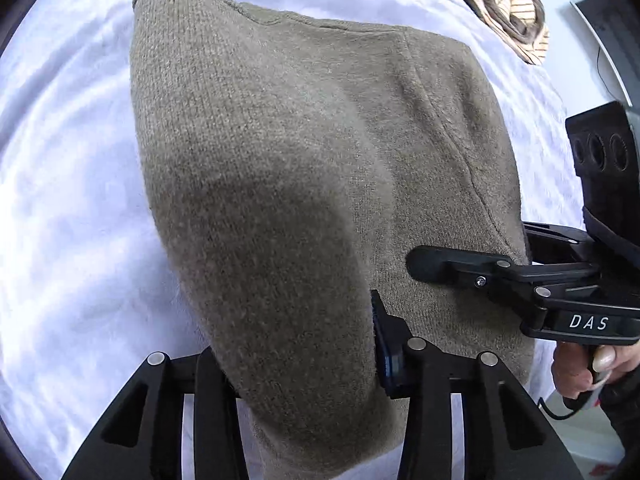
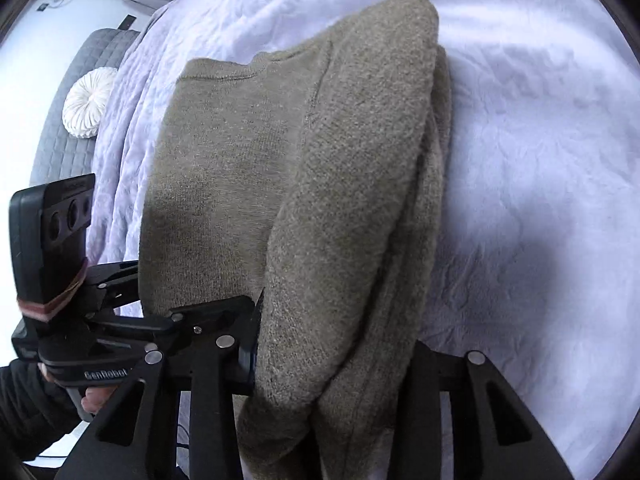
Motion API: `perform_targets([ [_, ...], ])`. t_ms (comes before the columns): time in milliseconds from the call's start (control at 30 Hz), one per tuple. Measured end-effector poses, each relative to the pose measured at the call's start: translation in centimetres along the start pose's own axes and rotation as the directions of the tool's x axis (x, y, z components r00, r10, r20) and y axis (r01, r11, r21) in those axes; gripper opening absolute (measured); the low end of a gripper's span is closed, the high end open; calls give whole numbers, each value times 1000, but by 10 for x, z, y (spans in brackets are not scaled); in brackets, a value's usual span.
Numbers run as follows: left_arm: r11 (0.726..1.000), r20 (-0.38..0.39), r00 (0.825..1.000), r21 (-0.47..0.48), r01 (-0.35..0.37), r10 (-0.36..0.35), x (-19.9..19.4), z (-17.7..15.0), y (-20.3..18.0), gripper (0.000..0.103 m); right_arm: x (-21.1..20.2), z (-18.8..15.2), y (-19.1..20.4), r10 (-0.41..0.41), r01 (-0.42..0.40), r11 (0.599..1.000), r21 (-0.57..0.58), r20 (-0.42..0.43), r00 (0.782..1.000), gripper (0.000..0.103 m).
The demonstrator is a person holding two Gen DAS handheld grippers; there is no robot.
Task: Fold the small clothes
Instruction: 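Lift the sweater edge with both grippers and fold it over the rest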
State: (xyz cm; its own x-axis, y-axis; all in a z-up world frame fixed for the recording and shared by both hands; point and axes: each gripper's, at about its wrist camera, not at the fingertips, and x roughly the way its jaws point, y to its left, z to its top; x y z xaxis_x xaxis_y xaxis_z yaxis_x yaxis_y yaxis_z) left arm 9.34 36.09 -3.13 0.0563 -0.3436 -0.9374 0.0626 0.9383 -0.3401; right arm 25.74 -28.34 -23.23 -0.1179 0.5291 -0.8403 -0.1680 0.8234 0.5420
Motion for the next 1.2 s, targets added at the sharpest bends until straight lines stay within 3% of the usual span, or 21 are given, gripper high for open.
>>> perform_targets([
  [333, 999, 14, 999, 3, -38, 38, 0, 10, -40, 43, -4, -7, 49, -69, 70, 997, -22, 21, 997, 41],
  [767, 996, 27, 997, 51, -78, 77, -17, -34, -74, 43, -4, -37, 113, -149, 149, 986, -74, 3, 989, 41],
  [1200, 992, 41, 997, 106, -64, 60, -36, -61, -74, 43, -23, -88, 135, -205, 207, 975, -84, 25, 978, 41],
])
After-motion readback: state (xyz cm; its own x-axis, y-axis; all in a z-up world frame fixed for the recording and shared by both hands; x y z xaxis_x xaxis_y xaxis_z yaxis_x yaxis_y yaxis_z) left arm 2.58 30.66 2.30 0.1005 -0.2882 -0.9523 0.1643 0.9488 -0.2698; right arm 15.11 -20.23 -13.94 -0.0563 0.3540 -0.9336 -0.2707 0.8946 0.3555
